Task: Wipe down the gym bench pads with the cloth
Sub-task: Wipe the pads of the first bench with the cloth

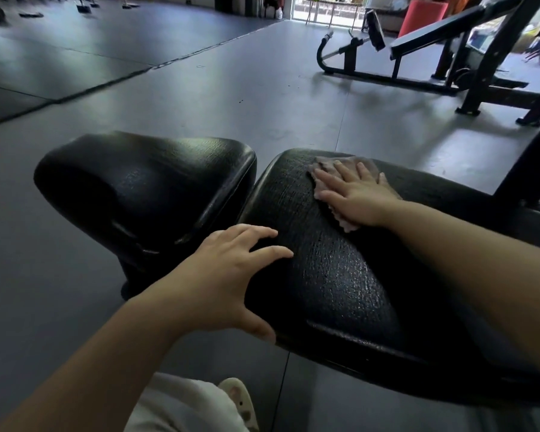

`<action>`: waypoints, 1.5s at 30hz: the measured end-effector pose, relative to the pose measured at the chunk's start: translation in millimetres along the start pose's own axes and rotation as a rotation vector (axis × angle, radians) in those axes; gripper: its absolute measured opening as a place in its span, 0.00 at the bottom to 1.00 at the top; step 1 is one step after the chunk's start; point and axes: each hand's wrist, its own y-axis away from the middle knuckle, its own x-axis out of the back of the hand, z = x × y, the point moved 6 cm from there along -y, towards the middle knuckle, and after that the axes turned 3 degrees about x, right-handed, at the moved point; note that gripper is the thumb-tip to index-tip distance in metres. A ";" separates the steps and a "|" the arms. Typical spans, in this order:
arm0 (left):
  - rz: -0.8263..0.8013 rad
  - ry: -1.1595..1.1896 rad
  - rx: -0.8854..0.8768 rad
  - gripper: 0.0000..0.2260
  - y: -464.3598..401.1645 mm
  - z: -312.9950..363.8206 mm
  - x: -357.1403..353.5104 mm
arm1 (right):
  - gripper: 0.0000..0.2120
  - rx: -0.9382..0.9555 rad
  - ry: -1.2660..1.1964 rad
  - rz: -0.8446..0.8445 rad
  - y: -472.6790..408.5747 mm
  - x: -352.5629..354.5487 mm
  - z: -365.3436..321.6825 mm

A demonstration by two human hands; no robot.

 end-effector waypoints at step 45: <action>-0.215 -0.134 -0.157 0.46 -34.9 79.5 -1.3 | 0.31 -0.186 0.020 0.076 191.1 -26.0 3.4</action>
